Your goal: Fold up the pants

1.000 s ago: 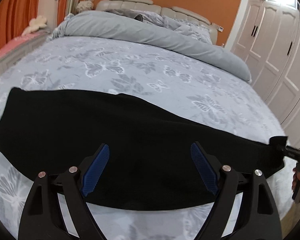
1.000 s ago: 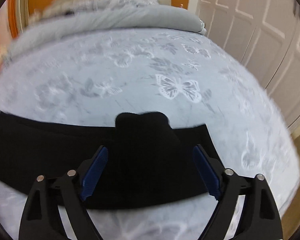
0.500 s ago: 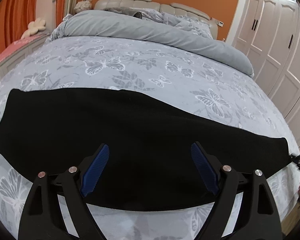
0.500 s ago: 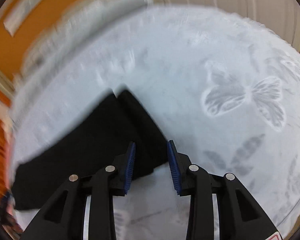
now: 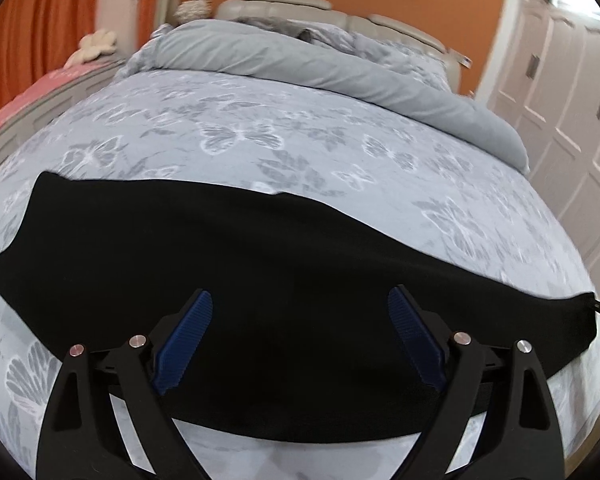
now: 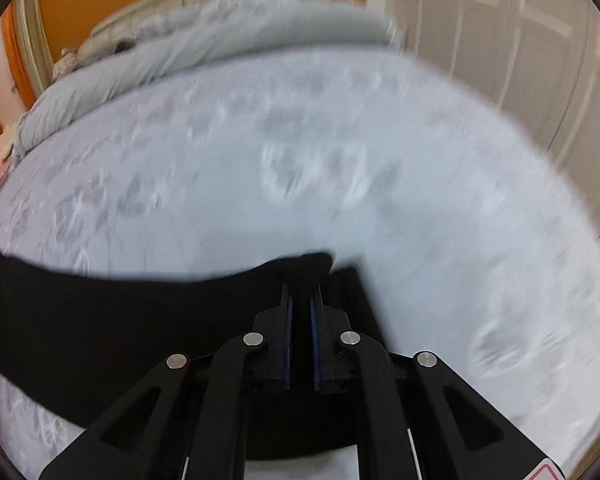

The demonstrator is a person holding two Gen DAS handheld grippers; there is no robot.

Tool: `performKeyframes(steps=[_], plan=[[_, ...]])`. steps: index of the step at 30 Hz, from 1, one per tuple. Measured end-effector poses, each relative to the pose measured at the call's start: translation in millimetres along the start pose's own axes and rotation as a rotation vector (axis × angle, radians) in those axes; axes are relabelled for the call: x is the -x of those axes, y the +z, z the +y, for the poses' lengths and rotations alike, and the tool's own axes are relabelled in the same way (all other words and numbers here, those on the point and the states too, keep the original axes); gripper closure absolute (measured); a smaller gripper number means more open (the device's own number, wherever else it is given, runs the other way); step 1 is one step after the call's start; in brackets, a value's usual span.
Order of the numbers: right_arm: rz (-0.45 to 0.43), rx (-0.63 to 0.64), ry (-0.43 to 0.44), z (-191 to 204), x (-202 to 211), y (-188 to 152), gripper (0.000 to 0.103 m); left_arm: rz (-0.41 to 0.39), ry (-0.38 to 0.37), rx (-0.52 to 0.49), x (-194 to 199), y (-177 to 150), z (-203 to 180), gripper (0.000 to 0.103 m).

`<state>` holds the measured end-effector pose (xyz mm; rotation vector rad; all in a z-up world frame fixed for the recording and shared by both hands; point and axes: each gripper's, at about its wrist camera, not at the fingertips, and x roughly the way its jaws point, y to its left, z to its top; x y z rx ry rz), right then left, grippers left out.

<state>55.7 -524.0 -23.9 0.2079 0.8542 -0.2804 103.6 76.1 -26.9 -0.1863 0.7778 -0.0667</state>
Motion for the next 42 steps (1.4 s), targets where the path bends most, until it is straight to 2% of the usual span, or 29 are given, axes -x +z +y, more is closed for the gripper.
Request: performKeyframes(steps=[1, 2, 4, 5, 7, 8, 9, 10, 12, 14, 16, 18, 20, 23, 27, 29, 31, 35, 36, 37, 38, 42], plan=[[0.002, -0.009, -0.018, -9.0, -3.7, 1.8, 0.097, -0.001, 0.009, 0.018, -0.4, 2.3, 4.9, 0.015], [0.041, -0.003, -0.053, -15.1, -15.2, -0.1, 0.095, -0.001, 0.014, 0.029, -0.9, 4.2, 8.0, 0.015], [0.203, 0.024, -0.072, -17.9, -56.3, -13.6, 0.085, -0.001, 0.019, 0.046, -0.5, 7.3, 13.5, 0.015], [0.17, 0.036, -0.085, -12.8, -53.2, -13.3, 0.079, -0.004, 0.021, 0.051, 0.9, 7.9, 14.8, 0.015], [0.065, 0.029, -0.165, 0.1, -17.9, -7.7, 0.053, -0.019, 0.032, 0.053, 5.7, 8.8, 18.0, 0.015], [0.004, 0.028, -0.173, 9.4, 0.7, -7.2, 0.051, -0.03, 0.04, 0.053, 9.1, 9.2, 19.4, 0.014], [-0.04, 0.031, -0.142, 19.7, 18.4, -7.5, 0.051, -0.037, 0.043, 0.053, 11.6, 9.6, 20.2, 0.011], [-0.055, 0.043, -0.067, 38.1, 36.8, -11.4, 0.051, -0.041, 0.04, 0.055, 13.7, 10.4, 20.6, 0.011], [-0.031, 0.09, 0.06, 79.1, 53.2, -20.6, 0.051, -0.053, 0.042, 0.053, 17.2, 12.4, 19.2, 0.011], [0.015, 0.208, 0.207, 149.4, 61.3, -40.0, 0.051, -0.058, 0.046, 0.042, 19.4, 14.4, 18.0, 0.011], [0.052, 0.304, 0.288, 211.8, 58.2, -57.3, 0.051, -0.052, 0.035, 0.048, 22.4, 15.0, 19.8, 0.011], [0.095, 0.363, 0.377, 270.9, 46.5, -62.1, 0.059, -0.035, 0.027, 0.075, 26.5, 14.1, 28.0, 0.01], [0.132, 0.386, 0.429, 317.1, 33.0, -56.9, 0.087, -0.019, 0.081, 0.079, 29.2, 12.3, 37.9, 0.01], [0.171, 0.402, 0.502, 386.3, 15.1, -42.0, 0.088, 0.005, 0.109, 0.126, 31.1, 12.1, 57.1, 0.01], [0.232, 0.486, 0.521, 488.2, -27.1, -27.6, 0.088, 0.029, 0.191, 0.148, 28.2, 12.7, 72.4, 0.01], [0.25, 0.533, 0.488, 527.3, -39.6, -33.0, 0.088, 0.041, 0.207, 0.137, 25.6, 10.9, 73.1, 0.01], [0.236, 0.586, 0.399, 563.6, -60.1, -34.4, 0.085, 0.059, 0.203, 0.128, 22.8, 8.6, 73.3, 0.01], [0.182, 0.639, 0.341, 586.0, -79.2, -36.5, 0.077, 0.085, 0.189, 0.131, 18.5, 6.3, 75.5, 0.01], [0.19, 0.644, 0.349, 582.5, -82.9, -37.8, 0.079, 0.087, 0.184, 0.135, 17.6, 6.5, 76.3, 0.01], [0.208, 0.65, 0.378, 584.6, -87.6, -37.1, 0.094, 0.093, 0.179, 0.14, 16.2, 7.3, 76.4, 0.01], [0.228, 0.649, 0.398, 586.3, -89.6, -34.0, 0.1, 0.1, 0.162, 0.148, 13.8, 7.5, 76.7, 0.01], [0.211, 0.619, 0.356, 591.6, -98.0, -20.3, 0.102, 0.118, 0.154, 0.127, 6.6, 6.5, 71.7, 0.01]])
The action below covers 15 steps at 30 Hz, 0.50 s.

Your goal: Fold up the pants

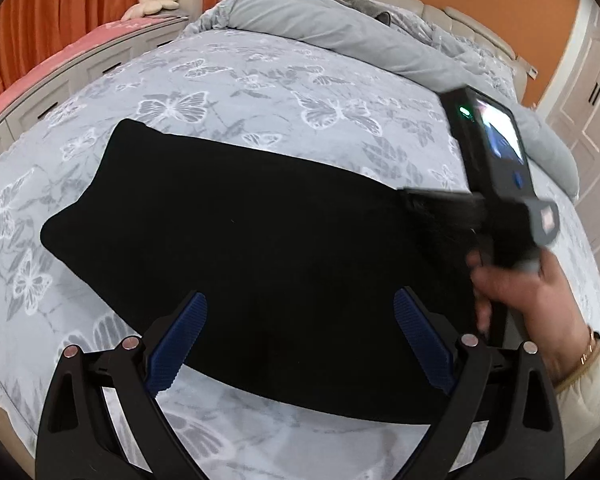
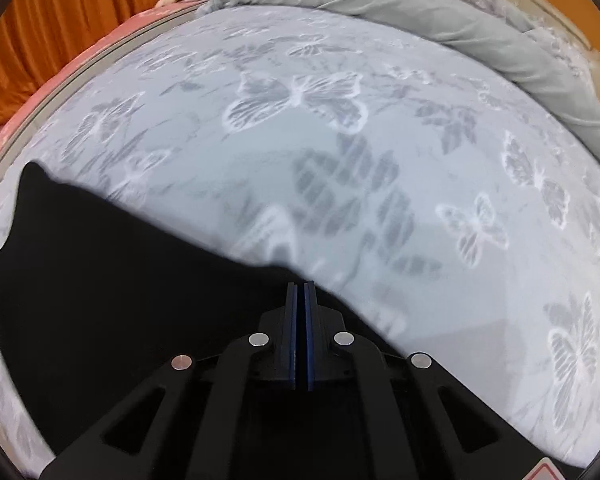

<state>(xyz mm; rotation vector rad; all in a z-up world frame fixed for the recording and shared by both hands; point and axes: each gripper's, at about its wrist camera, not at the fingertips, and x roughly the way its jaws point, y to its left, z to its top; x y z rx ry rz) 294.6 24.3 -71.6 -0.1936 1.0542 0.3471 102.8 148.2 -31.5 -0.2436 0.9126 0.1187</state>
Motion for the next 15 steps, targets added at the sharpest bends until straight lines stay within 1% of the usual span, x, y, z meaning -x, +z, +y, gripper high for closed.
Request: performKeyframes(steps=[1, 3, 5, 6, 8, 9, 11, 12, 13, 14, 15], plan=[[-0.022, -0.026, 0.006, -1.9, 5.5, 1.8, 0.102, 0.001, 0.008, -0.012, -1.2, -0.6, -2.4, 0.01], [-0.127, -0.083, 0.066, -8.1, 43.9, -5.0, 0.101, 0.007, 0.016, -0.029, -3.5, -3.3, -6.8, 0.01], [-0.18, -0.072, 0.066, -9.8, 74.6, -22.3, 0.1, 0.019, 0.021, -0.049, -6.9, -5.5, -12.5, 0.01], [-0.189, -0.063, 0.066, -14.7, 93.5, -41.5, 0.1, 0.021, 0.028, -0.061, -7.9, -6.7, -16.2, 0.01], [-0.177, -0.079, 0.057, -29.8, 112.6, -74.0, 0.1, 0.014, 0.033, -0.083, -8.1, -8.0, -23.0, 0.01], [-0.167, -0.101, 0.044, -45.6, 125.0, -101.1, 0.1, 0.008, 0.036, -0.097, -7.7, -9.3, -27.3, 0.01], [-0.16, -0.153, 0.0, -75.1, 142.5, -140.6, 0.1, -0.001, 0.047, -0.131, -7.6, -12.7, -35.7, 0.01], [-0.153, -0.193, -0.024, -94.1, 151.4, -160.6, 0.099, -0.003, 0.055, -0.149, -7.9, -15.3, -39.9, 0.01], [-0.153, -0.254, -0.059, -121.2, 164.8, -187.6, 0.098, -0.003, 0.059, -0.161, -8.5, -17.0, -43.2, 0.01], [-0.152, -0.311, -0.111, -148.1, 178.5, -214.2, 0.094, -0.002, 0.064, -0.179, -9.7, -19.7, -47.1, 0.01], [-0.147, -0.344, -0.151, -166.2, 187.0, -231.6, 0.09, -0.004, 0.067, -0.193, -10.4, -21.6, -50.5, 0.01]])
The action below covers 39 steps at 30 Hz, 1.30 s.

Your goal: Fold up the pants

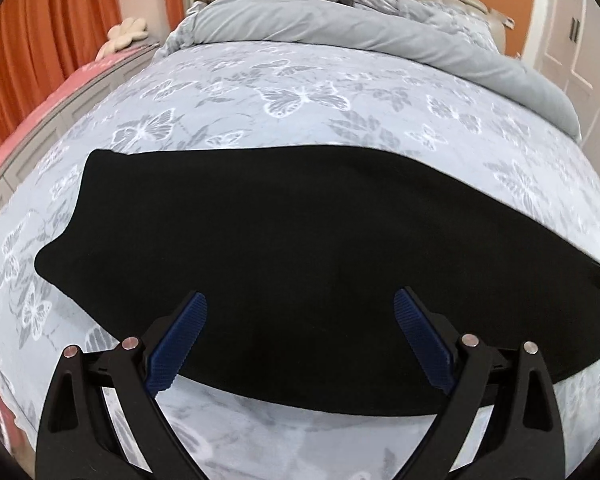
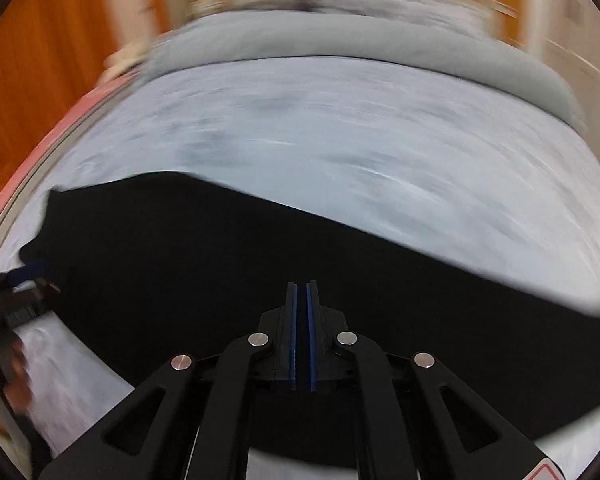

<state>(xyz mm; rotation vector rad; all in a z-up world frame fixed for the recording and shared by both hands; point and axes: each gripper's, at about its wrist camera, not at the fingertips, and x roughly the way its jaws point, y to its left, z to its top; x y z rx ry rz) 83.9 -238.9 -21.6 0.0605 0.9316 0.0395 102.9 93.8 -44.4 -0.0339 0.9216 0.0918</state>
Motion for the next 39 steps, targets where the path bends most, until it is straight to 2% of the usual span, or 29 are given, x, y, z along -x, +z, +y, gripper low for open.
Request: performKeyframes(steps=[2, 3, 6, 9, 11, 12, 14, 15, 16, 17, 18, 22, 23, 24, 25, 27, 28, 29, 34, 36, 38, 39], plan=[[-0.005, -0.098, -0.109, -68.9, 20.2, -25.5, 0.067, -0.01, 0.008, -0.021, 0.4, -0.9, -6.2, 0.01], [-0.006, -0.157, -0.179, -108.2, 32.2, -41.6, 0.066, -0.018, 0.01, -0.029, 0.7, -1.2, -9.5, 0.01], [-0.015, -0.291, -0.279, -186.8, 57.5, -73.3, 0.066, -0.036, 0.004, -0.043, 1.3, -1.9, -17.8, 0.009], [-0.025, -0.385, -0.27, -234.8, 68.0, -85.4, 0.066, -0.064, -0.006, -0.047, 2.4, -0.8, -25.5, 0.009], [-0.017, -0.423, -0.256, -260.3, 65.3, -87.2, 0.052, -0.075, -0.03, -0.052, 2.6, 0.5, -30.2, 0.006], [-0.015, -0.433, -0.284, -268.7, 61.5, -86.1, 0.052, -0.08, -0.039, -0.058, 2.5, 0.7, -33.0, 0.005], [-0.006, -0.441, -0.282, -280.3, 51.5, -83.7, 0.052, -0.089, -0.055, -0.073, 1.7, -0.2, -37.7, 0.005], [0.002, -0.449, -0.253, -281.7, 45.0, -82.7, 0.052, -0.09, -0.056, -0.083, 1.0, -0.8, -40.2, 0.005], [0.015, -0.458, -0.199, -283.5, 36.1, -81.1, 0.057, -0.093, -0.056, -0.091, 0.7, -0.7, -42.3, 0.005], [0.016, -0.457, -0.18, -285.6, 32.6, -80.1, 0.085, -0.097, -0.058, -0.099, 0.2, -0.8, -43.8, 0.005], [0.02, -0.438, -0.204, -285.4, 29.9, -76.9, 0.096, -0.1, -0.059, -0.102, -0.3, -0.5, -44.3, 0.005], [-0.108, -0.431, -0.261, -285.0, 59.1, -72.6, 0.096, -0.093, -0.076, -0.085, -2.7, 0.1, -42.1, 0.005], [-0.085, -0.426, -0.279, -290.2, 51.5, -75.6, 0.096, -0.092, -0.075, -0.084, -3.6, 0.1, -42.6, 0.005], [0.002, -0.425, -0.265, -297.2, 29.3, -81.3, 0.096, -0.091, -0.073, -0.086, -3.6, -0.1, -43.6, 0.005], [0.037, -0.425, -0.255, -298.5, 17.8, -86.8, 0.095, -0.09, -0.072, -0.092, -4.1, 0.0, -45.1, 0.005], [-0.005, -0.408, -0.27, -293.1, 25.8, -88.1, 0.089, -0.089, -0.073, -0.11, -4.2, -1.4, -49.3, 0.005], [-0.025, -0.424, -0.272, -289.0, 35.2, -87.6, 0.076, -0.092, -0.069, -0.121, -3.3, -3.0, -51.6, 0.005], [-0.035, -0.432, -0.272, -286.1, 39.6, -87.9, 0.07, -0.096, -0.065, -0.129, -2.3, -3.9, -53.5, 0.005], [-0.064, -0.439, -0.279, -262.9, 63.9, -80.0, 0.069, -0.119, -0.06, -0.148, 3.2, -5.7, -60.1, 0.005], [-0.101, -0.431, -0.282, -246.1, 74.8, -72.0, 0.06, -0.12, -0.057, -0.152, 3.9, -5.8, -60.9, 0.005], [-0.132, -0.423, -0.304, -235.9, 79.7, -69.0, 0.039, -0.122, -0.056, -0.151, 5.0, -5.7, -60.1, 0.005], [-0.137, -0.421, -0.303, -232.0, 80.4, -67.5, 0.038, -0.122, -0.057, -0.149, 5.7, -5.9, -59.4, 0.005]])
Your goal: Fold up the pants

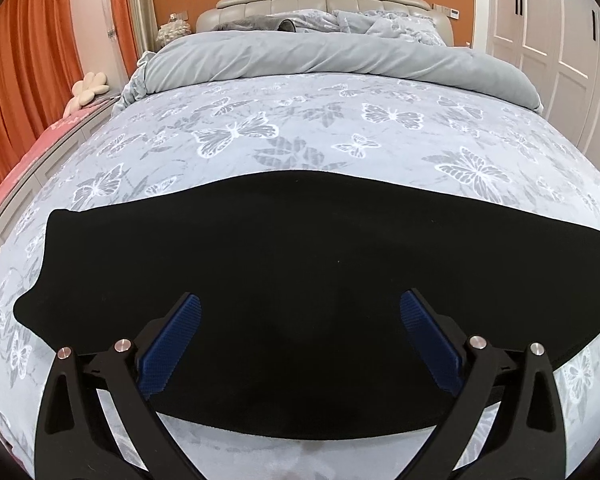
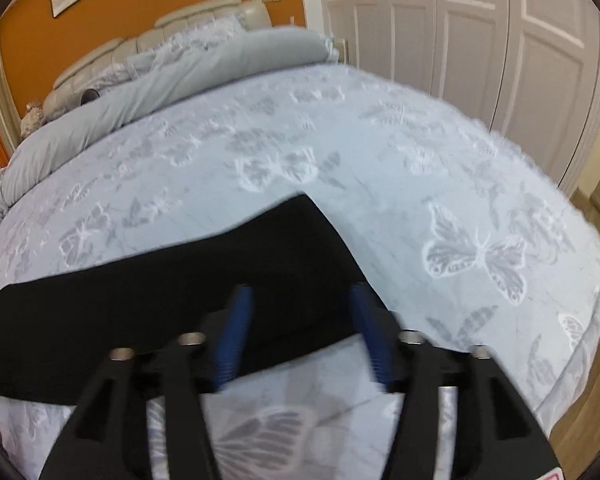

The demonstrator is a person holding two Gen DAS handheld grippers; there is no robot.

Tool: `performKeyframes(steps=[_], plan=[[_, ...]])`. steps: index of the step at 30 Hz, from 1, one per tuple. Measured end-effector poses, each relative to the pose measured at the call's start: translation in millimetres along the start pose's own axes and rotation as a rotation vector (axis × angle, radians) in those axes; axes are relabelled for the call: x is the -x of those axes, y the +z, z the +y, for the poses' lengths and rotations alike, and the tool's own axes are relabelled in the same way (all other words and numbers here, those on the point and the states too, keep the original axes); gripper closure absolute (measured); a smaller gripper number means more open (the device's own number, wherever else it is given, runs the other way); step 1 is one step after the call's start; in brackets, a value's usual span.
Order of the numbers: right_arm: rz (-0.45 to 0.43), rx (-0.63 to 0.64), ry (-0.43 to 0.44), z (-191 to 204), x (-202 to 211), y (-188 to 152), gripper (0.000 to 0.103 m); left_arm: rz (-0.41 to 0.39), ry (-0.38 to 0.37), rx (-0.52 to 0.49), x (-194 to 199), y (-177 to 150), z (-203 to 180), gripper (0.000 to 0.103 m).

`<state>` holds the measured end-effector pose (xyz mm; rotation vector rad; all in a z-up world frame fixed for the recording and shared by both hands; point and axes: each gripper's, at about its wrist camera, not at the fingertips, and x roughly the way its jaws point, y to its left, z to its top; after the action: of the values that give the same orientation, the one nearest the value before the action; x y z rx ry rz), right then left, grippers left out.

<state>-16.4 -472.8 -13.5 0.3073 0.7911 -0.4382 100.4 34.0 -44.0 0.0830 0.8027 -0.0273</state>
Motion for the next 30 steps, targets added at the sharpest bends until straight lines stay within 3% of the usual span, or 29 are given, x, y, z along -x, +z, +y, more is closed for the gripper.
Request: performKeyframes(steps=[11, 21, 26, 30], plan=[[0.057, 0.024, -0.052, 3.9, -8.6, -14.8, 0.038, -0.006, 0.002, -0.01, 4.7, -0.4, -2.3, 0.005], [0.076, -0.069, -0.085, -55.4, -29.2, -5.4, 0.038, -0.007, 0.012, -0.01, -0.4, -0.4, -3.8, 0.005], [0.133, -0.107, -0.006, -74.9, -55.4, -3.6, 0.031, -0.005, 0.011, -0.038, -3.8, -2.8, -10.2, 0.005], [0.163, -0.106, 0.008, -72.1, -72.5, -4.1, 0.03, -0.012, 0.009, -0.07, -6.0, -4.2, -17.7, 0.005]])
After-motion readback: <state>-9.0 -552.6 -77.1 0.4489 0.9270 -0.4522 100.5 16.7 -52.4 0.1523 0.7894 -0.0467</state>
